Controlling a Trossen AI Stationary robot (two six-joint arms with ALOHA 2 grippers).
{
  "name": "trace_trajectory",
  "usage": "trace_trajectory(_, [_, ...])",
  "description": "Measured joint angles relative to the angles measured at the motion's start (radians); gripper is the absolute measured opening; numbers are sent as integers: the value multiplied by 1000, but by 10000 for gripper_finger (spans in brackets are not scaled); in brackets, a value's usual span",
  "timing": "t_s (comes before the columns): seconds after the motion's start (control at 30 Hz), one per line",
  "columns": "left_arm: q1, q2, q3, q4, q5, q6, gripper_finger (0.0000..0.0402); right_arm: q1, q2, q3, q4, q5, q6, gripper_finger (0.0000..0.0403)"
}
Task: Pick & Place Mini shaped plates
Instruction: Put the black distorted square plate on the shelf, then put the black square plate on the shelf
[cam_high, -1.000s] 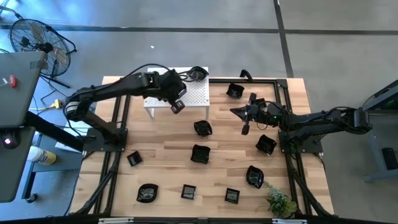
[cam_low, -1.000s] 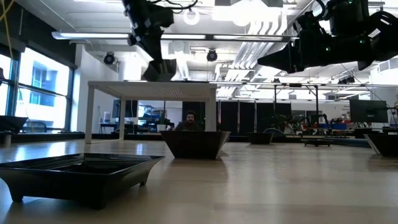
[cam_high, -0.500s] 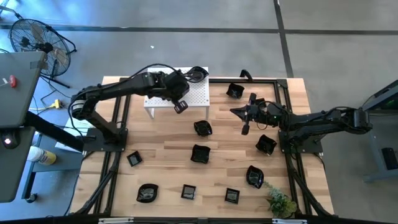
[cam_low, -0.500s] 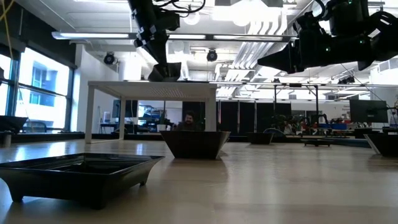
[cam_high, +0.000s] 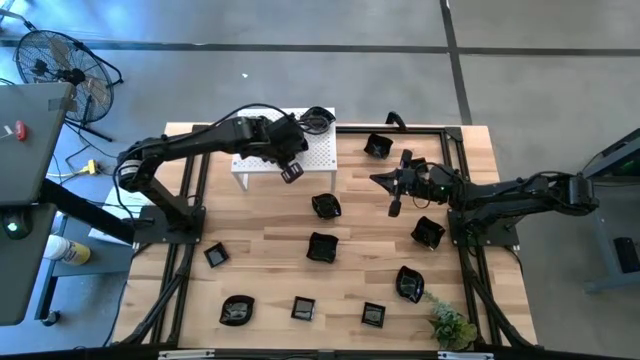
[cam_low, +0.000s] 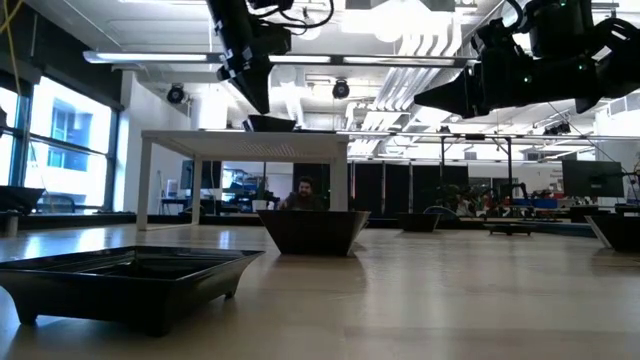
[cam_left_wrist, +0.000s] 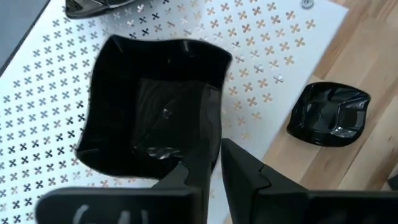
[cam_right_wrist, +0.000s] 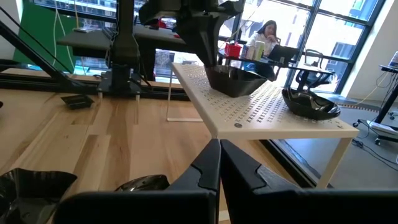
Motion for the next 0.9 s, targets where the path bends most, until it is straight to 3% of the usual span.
trace_trajectory(0.27, [0,-16,0,11,-1,-1,61,0,0,0,0,0,0,2])
trace_trajectory(0.9, [0,-149,0,12,64,110,62,0,0,0,0,0,0,2])
